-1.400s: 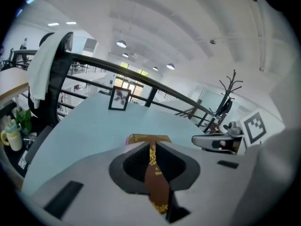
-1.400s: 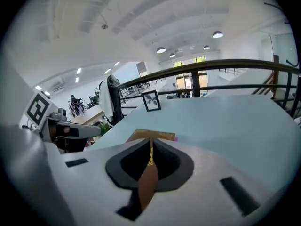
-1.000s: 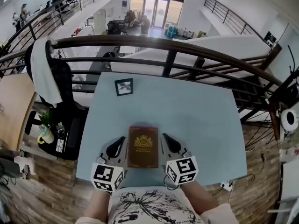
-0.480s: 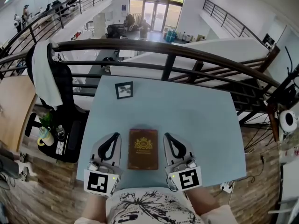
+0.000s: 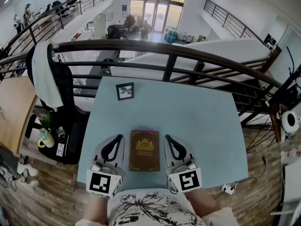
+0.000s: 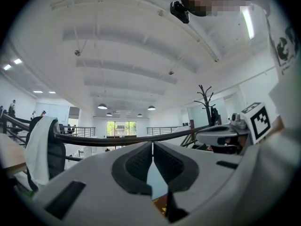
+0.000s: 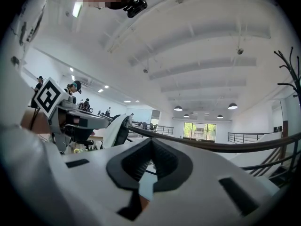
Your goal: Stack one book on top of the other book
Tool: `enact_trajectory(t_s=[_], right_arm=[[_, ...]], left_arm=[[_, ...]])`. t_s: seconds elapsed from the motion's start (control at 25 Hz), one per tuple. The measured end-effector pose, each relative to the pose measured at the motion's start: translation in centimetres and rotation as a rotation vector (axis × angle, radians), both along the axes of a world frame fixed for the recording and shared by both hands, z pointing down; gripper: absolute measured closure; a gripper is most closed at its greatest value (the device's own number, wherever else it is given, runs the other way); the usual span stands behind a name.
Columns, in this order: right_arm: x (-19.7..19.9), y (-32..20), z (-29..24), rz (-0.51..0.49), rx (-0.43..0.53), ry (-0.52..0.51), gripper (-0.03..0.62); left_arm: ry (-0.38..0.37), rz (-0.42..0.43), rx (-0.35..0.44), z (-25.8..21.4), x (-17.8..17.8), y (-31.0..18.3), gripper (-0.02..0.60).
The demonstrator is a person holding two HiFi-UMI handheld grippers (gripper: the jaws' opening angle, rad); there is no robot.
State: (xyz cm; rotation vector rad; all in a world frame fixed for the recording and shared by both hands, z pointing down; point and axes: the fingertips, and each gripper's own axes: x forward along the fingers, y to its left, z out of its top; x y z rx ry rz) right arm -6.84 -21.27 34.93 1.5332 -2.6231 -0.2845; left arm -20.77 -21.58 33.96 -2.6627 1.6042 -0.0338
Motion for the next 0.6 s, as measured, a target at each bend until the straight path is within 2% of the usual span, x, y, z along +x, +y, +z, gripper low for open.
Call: enact_trajectory(t_s=[0.16, 0.44, 0.6], right_arm=[[0.05, 0.15, 0.15, 0.002, -0.008, -0.011, 0.603], [0.65, -0.30, 0.59, 0.026, -0.026, -0.029, 0.603], [0.53, -0.48, 0.75, 0.025, -0.017, -0.030, 0.603]], left_arm=[[0.001, -0.003, 0.008, 0.10, 0.04, -0.09, 0.566], [-0.005, 0.018, -0.040, 1.02, 0.32, -0.07, 0.566], [-0.006, -0.002, -0.002, 0.56, 0.13, -0.54, 0.566]])
